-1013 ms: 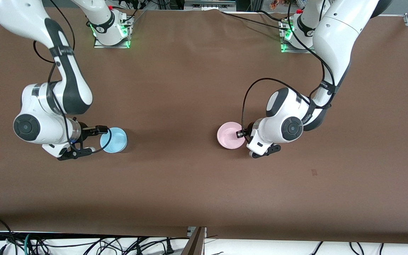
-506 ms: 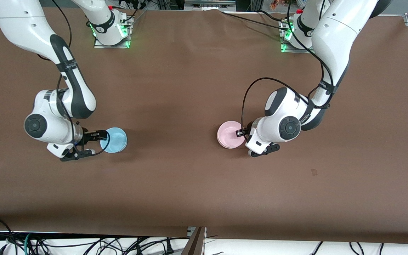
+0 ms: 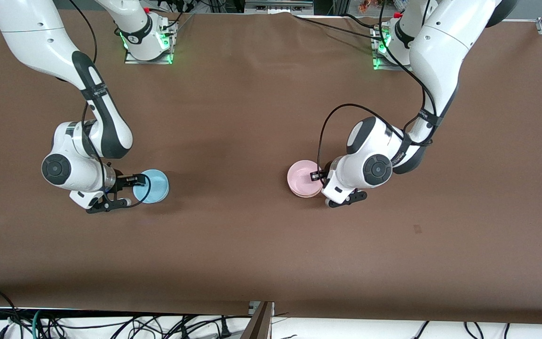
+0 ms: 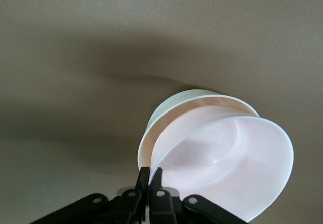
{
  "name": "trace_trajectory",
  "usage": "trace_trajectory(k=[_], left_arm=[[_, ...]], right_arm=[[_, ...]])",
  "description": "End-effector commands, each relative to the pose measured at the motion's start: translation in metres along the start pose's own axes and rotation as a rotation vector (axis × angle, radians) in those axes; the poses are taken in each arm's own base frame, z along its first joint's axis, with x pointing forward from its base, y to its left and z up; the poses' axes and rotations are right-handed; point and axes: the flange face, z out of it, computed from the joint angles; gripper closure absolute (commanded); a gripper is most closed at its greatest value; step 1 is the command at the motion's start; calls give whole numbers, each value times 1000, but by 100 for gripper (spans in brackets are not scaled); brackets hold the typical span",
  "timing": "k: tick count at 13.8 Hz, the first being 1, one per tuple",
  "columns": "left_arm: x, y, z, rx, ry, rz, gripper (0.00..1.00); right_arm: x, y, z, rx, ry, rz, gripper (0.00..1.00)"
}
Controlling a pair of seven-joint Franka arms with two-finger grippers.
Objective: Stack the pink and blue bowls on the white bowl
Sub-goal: 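Lower the pink bowl into the white bowl while the right gripper reaches the blue bowl, then open the left gripper and withdraw it while the right gripper grasps the blue bowl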
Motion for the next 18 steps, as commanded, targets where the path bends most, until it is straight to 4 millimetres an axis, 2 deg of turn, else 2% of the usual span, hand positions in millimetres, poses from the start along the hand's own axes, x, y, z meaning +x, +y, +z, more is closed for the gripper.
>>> trace_trajectory(k=[1, 2, 3, 5, 6, 8, 11, 14, 15, 18], left_arm=[[1, 2, -3, 8, 22, 20, 100], [0, 4, -3, 5, 23, 20, 83], [1, 3, -6, 3, 29, 19, 1], [1, 4, -16, -3, 38, 21, 0], [3, 1, -28, -6, 46, 12, 0], [-3, -8, -66, 20, 42, 4, 0], [1, -55, -139, 82, 56, 64, 0], [20, -123, -202, 72, 82, 193, 0], [24, -145, -220, 69, 91, 230, 0], [23, -203, -278, 74, 138, 294, 0]], right_arm=[[-2, -5, -3, 13, -5, 15, 84], [-2, -5, -3, 14, -7, 16, 94], [-3, -5, -3, 14, -8, 19, 100], [-2, -6, -5, 15, -5, 19, 100], [-2, -8, -6, 16, -5, 17, 100], [-3, -9, -23, 20, -15, 32, 100], [9, -10, -91, 74, -92, 67, 100], [18, -24, -153, 197, -113, 128, 100], [19, -35, -163, 222, -124, 165, 100], [25, -114, -185, 240, -125, 264, 100]])
